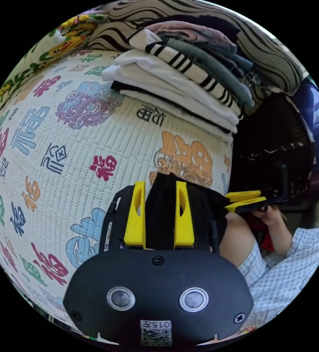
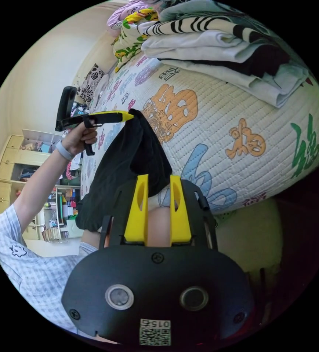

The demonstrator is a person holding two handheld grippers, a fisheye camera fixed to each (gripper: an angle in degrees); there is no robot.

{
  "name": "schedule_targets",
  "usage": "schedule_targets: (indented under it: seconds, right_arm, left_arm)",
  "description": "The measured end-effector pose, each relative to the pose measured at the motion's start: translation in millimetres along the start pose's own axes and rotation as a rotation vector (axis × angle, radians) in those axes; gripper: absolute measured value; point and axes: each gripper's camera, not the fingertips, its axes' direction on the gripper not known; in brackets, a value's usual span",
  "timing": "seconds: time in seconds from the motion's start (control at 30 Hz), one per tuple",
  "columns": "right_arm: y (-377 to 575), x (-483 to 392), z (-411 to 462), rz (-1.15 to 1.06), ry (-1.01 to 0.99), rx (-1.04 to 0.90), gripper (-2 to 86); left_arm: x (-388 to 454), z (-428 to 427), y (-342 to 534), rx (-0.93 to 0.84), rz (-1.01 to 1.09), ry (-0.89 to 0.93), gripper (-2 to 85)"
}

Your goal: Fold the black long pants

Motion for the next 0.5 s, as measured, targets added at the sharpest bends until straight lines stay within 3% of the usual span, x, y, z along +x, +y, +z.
schedule_targets:
  seconds: [0.1, 0.23, 0.5]
  right_arm:
    - [-0.2, -4.2, 1.4, 0.001, 0.007, 0.001, 6.9]
    - [2.8, -12.9, 1.9, -0.019, -0.037, 0.013, 0.8]
    - [-9.4, -45.9, -32.0, -0.071, 0.060, 0.154, -0.7]
  left_arm:
    - [4.2, 5.4, 4.6, 0.006, 0.010, -0.066, 9.2]
    - [6.1, 2.4, 10.9, -0.010, 0.062, 0.006, 2.3]
    - [16.7, -49.1, -7.7, 0.059, 0.090, -0.051, 0.3]
